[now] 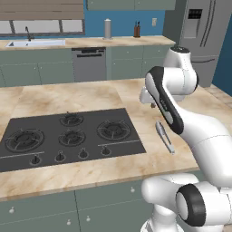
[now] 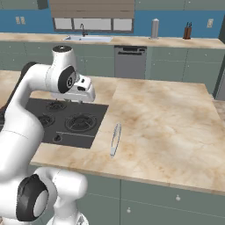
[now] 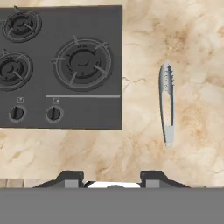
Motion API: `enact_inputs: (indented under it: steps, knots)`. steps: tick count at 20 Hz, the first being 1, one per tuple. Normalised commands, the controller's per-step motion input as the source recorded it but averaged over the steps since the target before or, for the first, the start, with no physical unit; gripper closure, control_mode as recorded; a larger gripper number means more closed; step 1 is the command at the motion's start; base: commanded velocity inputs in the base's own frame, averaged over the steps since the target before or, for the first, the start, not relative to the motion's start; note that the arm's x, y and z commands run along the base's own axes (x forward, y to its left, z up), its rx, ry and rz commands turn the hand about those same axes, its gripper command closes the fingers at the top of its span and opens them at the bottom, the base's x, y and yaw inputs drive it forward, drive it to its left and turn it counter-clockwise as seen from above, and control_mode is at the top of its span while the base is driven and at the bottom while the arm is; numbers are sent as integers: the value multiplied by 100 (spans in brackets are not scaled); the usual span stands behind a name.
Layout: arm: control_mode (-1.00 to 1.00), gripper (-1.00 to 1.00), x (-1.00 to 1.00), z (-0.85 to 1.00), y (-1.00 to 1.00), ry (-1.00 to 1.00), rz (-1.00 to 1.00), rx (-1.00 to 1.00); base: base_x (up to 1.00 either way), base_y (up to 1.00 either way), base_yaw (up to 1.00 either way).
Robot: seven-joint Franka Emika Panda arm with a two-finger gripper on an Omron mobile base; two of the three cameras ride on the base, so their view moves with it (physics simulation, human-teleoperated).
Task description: Pick up the tongs from the counter and place them near the plate next to the oven.
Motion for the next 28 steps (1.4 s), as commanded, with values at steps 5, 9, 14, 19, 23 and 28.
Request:
enact_inputs:
  steps: [5, 9, 14, 19, 23, 28]
  knots:
    - [-100, -100, 0, -47, -27, 3, -1, -2, 0, 0, 0]
    - [-100, -100, 0, -81, -69, 0, 0, -2, 0, 0, 0]
    - [-100, -100, 8, -64, -69, 2, 0, -4, 0, 0, 0]
    - [-100, -100, 3, -66, -45, 8, 0, -5, 0, 0, 0]
    - [-100, -100, 22, -18, -9, 6, 0, -4, 0, 0, 0]
    - [-100, -100, 79, 0, 1, 26, 0, -3, 0, 0, 0]
